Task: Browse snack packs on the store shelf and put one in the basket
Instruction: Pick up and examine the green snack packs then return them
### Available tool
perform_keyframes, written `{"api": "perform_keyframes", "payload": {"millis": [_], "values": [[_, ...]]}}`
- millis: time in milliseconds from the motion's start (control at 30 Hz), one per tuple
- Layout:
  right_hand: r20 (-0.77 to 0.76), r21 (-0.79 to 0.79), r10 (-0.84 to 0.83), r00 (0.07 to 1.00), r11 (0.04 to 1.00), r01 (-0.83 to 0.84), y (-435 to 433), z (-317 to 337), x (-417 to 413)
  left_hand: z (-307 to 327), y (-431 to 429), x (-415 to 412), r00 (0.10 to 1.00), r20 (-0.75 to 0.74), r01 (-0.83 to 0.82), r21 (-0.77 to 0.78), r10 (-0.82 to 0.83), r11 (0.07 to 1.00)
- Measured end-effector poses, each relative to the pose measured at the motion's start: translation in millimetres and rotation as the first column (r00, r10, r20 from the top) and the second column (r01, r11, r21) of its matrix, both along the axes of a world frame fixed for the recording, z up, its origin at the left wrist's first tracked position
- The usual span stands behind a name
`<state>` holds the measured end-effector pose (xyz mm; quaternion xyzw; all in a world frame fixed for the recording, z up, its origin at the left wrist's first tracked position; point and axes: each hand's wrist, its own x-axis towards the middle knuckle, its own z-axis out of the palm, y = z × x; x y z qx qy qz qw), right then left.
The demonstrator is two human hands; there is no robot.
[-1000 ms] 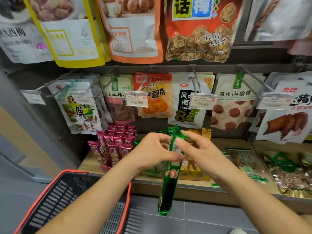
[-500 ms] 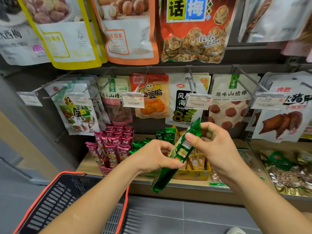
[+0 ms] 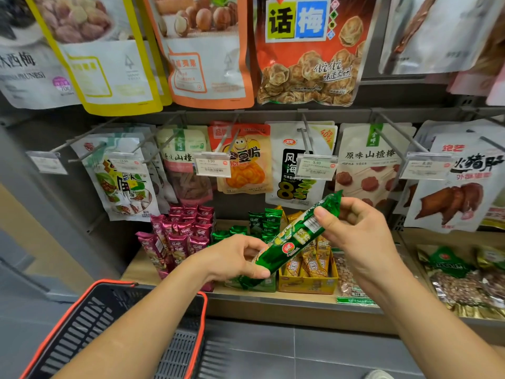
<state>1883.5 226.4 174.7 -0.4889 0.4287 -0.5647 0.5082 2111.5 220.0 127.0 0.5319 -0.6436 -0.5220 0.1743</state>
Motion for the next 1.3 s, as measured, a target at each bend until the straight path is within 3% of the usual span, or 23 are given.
{"api": "perform_keyframes", "payload": {"millis": [167,267,400,533,600,767,1100,1200,1300], "values": [[0.151,0.058,-0.061,0.987,0.997,0.053,-6,3,-8,2,2,9,0.999,0.02,-0.048,-0.086,0.05,0.995],[0.165,0.158,-0.059,0.984,0.987,0.033,-11,3,-15,8,4,13,0.991,0.037,-0.124,-0.144,0.13,0.982],[0.046,0.379,0.039,0.998,0.924,-0.054,-16,0,-20,21,6,26,0.966,0.082,-0.214,-0.288,0.246,0.933],[-0.119,0.381,0.161,0.98,0.919,-0.105,-12,-9,-16,33,8,32,0.914,-0.001,-0.375,-0.386,0.406,0.843],[-0.148,0.354,0.158,0.976,0.93,-0.097,-9,-12,-13,36,9,34,0.899,-0.097,-0.434,-0.343,0.428,0.833],[-0.102,0.295,0.092,0.99,0.954,-0.059,-10,-10,-14,37,10,44,0.807,-0.442,-0.447,-0.024,0.392,0.894],[0.016,0.246,0.152,0.988,0.957,-0.151,-7,-9,-6,24,0,47,0.64,-0.544,-0.636,0.02,0.542,0.771],[0.063,0.335,0.197,0.978,0.919,-0.207,-9,-10,-6,26,-2,47,0.571,-0.599,-0.658,0.074,0.561,0.749],[0.036,0.451,0.353,0.935,0.829,-0.331,-7,-11,-5,27,-3,46,0.478,-0.664,-0.67,0.148,0.576,0.727]]}}
